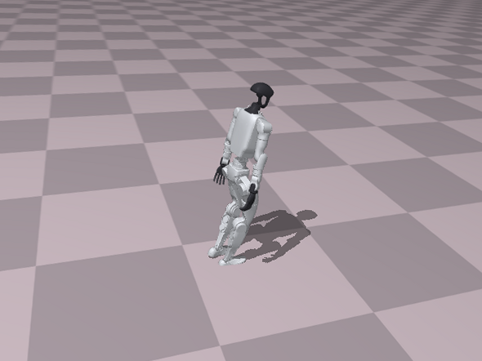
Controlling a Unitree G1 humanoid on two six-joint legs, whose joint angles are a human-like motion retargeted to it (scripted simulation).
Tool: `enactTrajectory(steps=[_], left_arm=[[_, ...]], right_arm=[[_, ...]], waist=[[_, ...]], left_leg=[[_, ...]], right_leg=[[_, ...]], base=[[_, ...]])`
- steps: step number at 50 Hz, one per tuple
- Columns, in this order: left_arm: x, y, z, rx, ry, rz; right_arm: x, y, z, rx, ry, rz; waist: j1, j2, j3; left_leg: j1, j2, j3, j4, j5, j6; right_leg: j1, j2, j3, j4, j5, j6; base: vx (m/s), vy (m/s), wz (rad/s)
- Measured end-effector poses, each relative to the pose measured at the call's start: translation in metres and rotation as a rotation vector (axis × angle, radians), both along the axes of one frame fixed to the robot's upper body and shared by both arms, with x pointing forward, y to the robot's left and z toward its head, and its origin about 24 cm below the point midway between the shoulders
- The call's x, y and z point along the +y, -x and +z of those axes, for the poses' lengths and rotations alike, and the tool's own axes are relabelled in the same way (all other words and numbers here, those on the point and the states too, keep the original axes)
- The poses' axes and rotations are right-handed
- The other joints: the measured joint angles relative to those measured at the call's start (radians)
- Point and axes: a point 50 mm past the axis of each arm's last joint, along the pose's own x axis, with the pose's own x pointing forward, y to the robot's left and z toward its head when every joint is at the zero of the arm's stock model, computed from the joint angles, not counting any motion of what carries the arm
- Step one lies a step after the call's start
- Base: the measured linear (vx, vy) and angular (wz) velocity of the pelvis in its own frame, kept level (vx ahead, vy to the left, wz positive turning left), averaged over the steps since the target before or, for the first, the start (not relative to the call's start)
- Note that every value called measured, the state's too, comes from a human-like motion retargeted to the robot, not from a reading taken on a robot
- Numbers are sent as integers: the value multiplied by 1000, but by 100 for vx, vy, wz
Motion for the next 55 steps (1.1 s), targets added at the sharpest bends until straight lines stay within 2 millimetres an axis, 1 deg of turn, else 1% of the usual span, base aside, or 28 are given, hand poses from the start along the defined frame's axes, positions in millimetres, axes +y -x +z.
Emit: enactTrajectory(steps=[3, 5, 7, 10, 12, 15, 17, 19, 20, 22, 23, 24, 26, 27, 28, 30, 31, 32, 33, 34, 37, 40, 44, 47, 48, 52, 53, 55], left_arm=[[-3, 2, -1, 0, -23, -7], [-3, 3, -1, -11, -76, 36], [-3, 5, -1, -15, -100, 85], [-8, 9, -2, 11, -88, 140], [-8, 11, -2, 37, -65, 142], [-11, 14, -3, 60, -16, 123], [-7, 15, -2, 63, -29, 97], [-3, 11, -1, 60, -53, 62], [-1, 9, -1, 56, -64, 45], [-1, 2, 0, 37, -72, 26], [-1, -3, 0, 21, -70, 22], [-1, -6, 0, 4, -67, 20], [-2, -13, 1, -33, -63, 20], [-3, -16, 1, -49, -63, 20], [-2, -18, 2, -63, -64, 20], [1, -22, 3, -75, -71, 18], [3, -25, 4, -78, -76, 11], [5, -28, 5, -82, -81, 5], [5, -30, 5, -86, -85, 2], [4, -30, 5, -89, -86, 5], [2, -23, 3, -85, -81, 36], [0, -10, 1, -50, -72, 58], [2, 3, 0, -5, -79, 62], [3, 4, 0, 7, -84, 49], [3, 3, 0, 6, -85, 45], [2, 3, 0, 0, -78, 39], [-1, 1, 0, -4, -68, 41], [-5, 1, -1, -3, -51, 42]], right_arm=[[0, -5, 0, -15, 25, -13], [1, -14, 0, -44, 42, 14], [-1, -29, 2, -94, 55, 108], [-6, -57, 7, -165, 78, 295], [-8, -77, 12, -204, 77, 398], [-3, -107, 21, -273, 71, 500], [3, -118, 24, -333, 72, 496], [6, -123, 26, -378, 67, 459], [7, -124, 26, -394, 64, 437], [5, -119, 24, -393, 69, 406], [3, -115, 23, -384, 75, 391], [1, -109, 21, -368, 84, 372], [-5, -94, 16, -317, 99, 328], [-7, -85, 14, -283, 102, 304], [-10, -75, 12, -245, 101, 276], [-11, -54, 7, -164, 81, 221], [-12, -46, 6, -127, 64, 188], [-12, -38, 5, -90, 48, 156], [-13, -29, 4, -51, 36, 125], [-14, -20, 4, -9, 24, 99], [-15, 2, 4, 100, -10, 45], [-14, 9, 5, 130, -20, 10], [-10, 2, 3, 83, -24, -21], [-6, -13, 3, 29, -39, -12], [-5, -19, 3, 10, -44, 0], [-2, -46, 5, -77, -53, 58], [-3, -56, 6, -110, -51, 74], [-3, -71, 9, -169, -48, 95]], waist=[[-17, -5, -14], [-6, -16, -17], [21, -19, -14], [37, -1, -4], [42, -3, 3], [33, 29, 7], [23, 41, 6], [19, 46, 4], [21, 45, 3], [16, 44, 1], [3, 38, 2], [-9, 34, 4], [-30, 24, 9], [-40, 14, 12], [-50, -2, 16], [-48, -19, 16], [-37, -17, 14], [-30, -18, 15], [-32, -26, 22], [-24, -29, 24], [-15, -34, 19], [-14, -42, 17], [-2, -55, 26], [14, -54, 34], [21, -51, 33], [43, -44, 32], [36, -30, 29], [32, -9, 20]], left_leg=[[-62, -20, 58, 95, 73, 0], [-105, -18, 113, 164, 25, 0], [-116, 13, 171, 169, -23, 0], [-111, -46, 102, 2, 8, 0], [-39, 53, 178, 17, -79, 0], [-32, 24, 66, -76, -44, 0], [-17, 38, 65, -123, -13, 0], [-5, 26, 41, -172, 11, 0], [4, 20, 40, -198, 22, 0], [18, 10, 27, -224, 31, 0], [24, -4, 11, -235, 38, 0], [31, -15, -2, -242, 44, 0], [48, -34, -18, -248, 50, 0], [59, -48, -23, -249, 51, 0], [72, -68, -26, -250, 52, 0], [93, -84, -35, -254, 55, 0], [90, -73, -35, -239, 47, 0], [89, -70, -40, -226, 43, 0], [95, -83, -53, -219, 46, 0], [105, -85, -50, -217, 48, 0], [132, -87, -48, -207, 52, 0], [151, -68, -9, -162, 58, 0], [90, -47, 8, 23, 167, 0], [-17, -15, 14, 240, 287, 0], [-55, -3, 19, 302, 304, 0], [-133, 61, 53, 413, 171, 0], [-149, 72, 57, 393, 151, 0], [-170, 44, 56, 286, 155, 0]], right_leg=[[28, -33, -33, -52, 3, 10], [39, -42, -42, -69, -2, 10], [57, -29, -44, -85, 0, 4], [75, -17, -97, -85, 14, 21], [83, 12, -117, -33, 14, 13], [11, 1, -160, 125, 116, 74], [-53, -28, -207, 276, 220, 105], [-121, -56, -234, 419, 308, 114], [-157, -70, -238, 488, 336, 110], [-196, -74, -224, 529, 313, 138], [-216, -58, -184, 512, 305, 165], [-227, -38, -141, 473, 304, 169], [-224, -14, -76, 347, 318, 143], [-211, -19, -60, 271, 354, 120], [-191, -34, -52, 191, 436, 90], [-154, 22, 100, 130, 462, 72], [-140, -40, -83, 155, 423, 34], [-133, -73, -172, 166, 408, 12], [-139, -50, -73, 152, 438, 24], [-131, -45, -49, 150, 440, 28], [-86, -47, -70, 120, 447, 24], [-35, -55, -85, 83, 456, 22], [25, -47, -64, 24, 460, 5], [59, -32, -66, -24, 456, -14], [65, -27, -67, -37, 456, -13], [90, -12, -76, -66, 460, -7], [84, -3, -80, -66, 463, 2], [70, -3, -87, -60, 479, 31]], base=[[11, 10, 117], [12, -8, 65], [15, -5, 41], [14, -7, 37], [30, -35, -15], [12, 12, -15], [10, 6, 2], [8, 1, 14], [12, -3, 14], [16, -5, 34], [17, -6, 68], [17, -6, 84], [24, -7, 85], [28, -11, 87], [27, -15, 76], [25, -20, 43], [20, -20, 25], [19, -20, 48], [22, -17, 51], [25, -12, 32], [27, -15, 15], [30, -22, 12], [20, -20, 6], [15, -21, 5], [11, -14, 0], [16, -13, -4], [14, 19, 16], [1, 51, 9]])
